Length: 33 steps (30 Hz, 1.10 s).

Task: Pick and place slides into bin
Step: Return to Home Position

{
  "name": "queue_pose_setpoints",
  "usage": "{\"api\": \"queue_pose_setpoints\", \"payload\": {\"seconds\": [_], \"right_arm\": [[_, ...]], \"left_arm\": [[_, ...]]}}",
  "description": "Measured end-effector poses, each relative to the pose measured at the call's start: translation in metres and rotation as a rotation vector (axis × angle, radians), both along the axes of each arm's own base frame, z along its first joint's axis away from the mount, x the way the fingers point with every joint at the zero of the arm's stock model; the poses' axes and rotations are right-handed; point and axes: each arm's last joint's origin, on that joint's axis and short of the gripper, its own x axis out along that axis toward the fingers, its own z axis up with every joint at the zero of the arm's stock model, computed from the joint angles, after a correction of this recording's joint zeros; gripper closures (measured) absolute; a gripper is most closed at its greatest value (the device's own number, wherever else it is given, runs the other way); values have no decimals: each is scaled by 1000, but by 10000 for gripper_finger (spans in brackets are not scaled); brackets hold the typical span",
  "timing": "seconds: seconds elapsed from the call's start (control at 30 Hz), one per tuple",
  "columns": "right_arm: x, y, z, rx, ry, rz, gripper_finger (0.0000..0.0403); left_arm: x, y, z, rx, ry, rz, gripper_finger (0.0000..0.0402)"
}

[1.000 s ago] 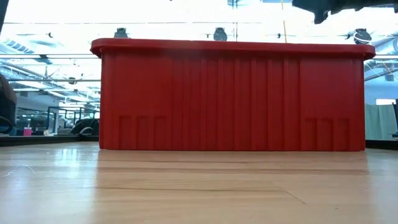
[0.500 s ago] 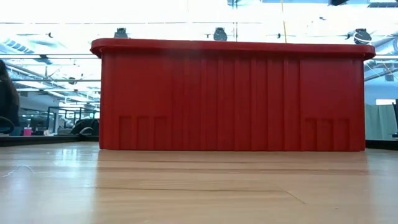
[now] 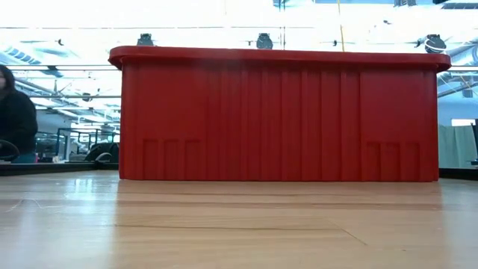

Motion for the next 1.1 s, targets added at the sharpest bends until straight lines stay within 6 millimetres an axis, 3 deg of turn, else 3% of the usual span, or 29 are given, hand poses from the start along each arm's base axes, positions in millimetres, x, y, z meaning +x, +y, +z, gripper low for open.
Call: {"api": "queue_pose_setpoints", "payload": {"seconds": [0.47, 1.1], "right_arm": [[-19, 8, -2, -48, -89, 125, 403], [-15, 6, -17, -49, -50, 128, 403]], "left_arm": [[-57, -11, -75, -58, -209, 21, 390], [-86, -16, -167, -166, -384, 21, 396]]}}
